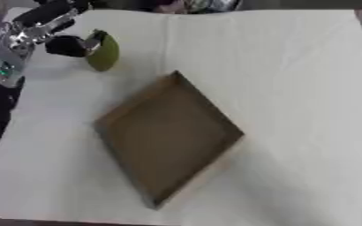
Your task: Pick up objects on the table and place them in the box.
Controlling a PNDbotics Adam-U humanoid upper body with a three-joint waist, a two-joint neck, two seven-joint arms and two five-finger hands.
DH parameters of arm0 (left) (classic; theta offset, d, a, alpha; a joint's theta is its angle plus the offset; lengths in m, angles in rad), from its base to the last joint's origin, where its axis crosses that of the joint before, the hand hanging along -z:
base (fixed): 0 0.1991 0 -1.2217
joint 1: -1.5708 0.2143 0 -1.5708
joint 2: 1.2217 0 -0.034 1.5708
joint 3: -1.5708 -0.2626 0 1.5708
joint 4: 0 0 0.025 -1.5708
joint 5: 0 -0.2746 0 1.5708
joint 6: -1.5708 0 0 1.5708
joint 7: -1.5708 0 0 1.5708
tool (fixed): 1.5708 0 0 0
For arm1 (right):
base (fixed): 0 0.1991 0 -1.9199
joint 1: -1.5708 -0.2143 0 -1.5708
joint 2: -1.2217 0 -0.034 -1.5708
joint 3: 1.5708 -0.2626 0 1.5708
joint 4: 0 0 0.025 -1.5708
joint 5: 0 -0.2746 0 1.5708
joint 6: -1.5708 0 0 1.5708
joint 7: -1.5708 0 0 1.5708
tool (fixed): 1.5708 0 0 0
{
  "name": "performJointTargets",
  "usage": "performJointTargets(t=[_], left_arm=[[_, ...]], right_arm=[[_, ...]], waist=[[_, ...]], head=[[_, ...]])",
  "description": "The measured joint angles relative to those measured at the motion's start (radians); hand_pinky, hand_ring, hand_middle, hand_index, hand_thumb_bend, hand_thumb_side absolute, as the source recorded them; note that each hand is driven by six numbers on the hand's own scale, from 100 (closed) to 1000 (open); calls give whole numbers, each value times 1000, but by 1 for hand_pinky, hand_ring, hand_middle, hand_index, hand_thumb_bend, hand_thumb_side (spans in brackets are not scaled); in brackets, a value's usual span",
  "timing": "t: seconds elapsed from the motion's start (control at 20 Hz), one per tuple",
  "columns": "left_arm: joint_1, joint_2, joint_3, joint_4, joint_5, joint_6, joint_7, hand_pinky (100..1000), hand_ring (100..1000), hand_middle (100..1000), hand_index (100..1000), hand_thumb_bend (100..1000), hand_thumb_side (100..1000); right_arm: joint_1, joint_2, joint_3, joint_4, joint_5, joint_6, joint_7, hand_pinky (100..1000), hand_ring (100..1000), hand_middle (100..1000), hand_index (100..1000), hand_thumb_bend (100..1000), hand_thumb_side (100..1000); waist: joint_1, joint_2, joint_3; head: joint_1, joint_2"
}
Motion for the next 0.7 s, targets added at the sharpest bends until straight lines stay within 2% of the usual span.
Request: performJointTargets(t=[0.2, 0.25, 0.4, 0.7], left_arm=[[13, -10, -11, -7, -5, 9, 5, 979, 978, 896, 979, 143, 678], [16, -12, -12, -10, -7, 14, 3, 988, 988, 890, 970, 216, 727], [18, -14, -12, -12, -27, 40, 0, 1000, 998, 886, 959, 306, 813], [19, -14, -2, -3, -103, 119, 27, 998, 997, 884, 964, 344, 879]], right_arm=[[4, 6, 0, 0, -1, 0, 0, 774, 636, 752, 782, 100, 592], [6, 7, 0, 0, -2, 1, 0, 774, 635, 751, 782, 100, 591], [8, 7, 1, 0, -6, 2, -1, 775, 634, 751, 783, 100, 591], [8, 13, 1, 0, -12, 4, 1, 775, 632, 748, 782, 100, 591]], waist=[[-1, 0, 1], [-2, 0, 2], [-2, 1, 2], [-4, 4, 2]], head=[[-8, 9], [-10, 10], [-10, 10], [-10, 14]])
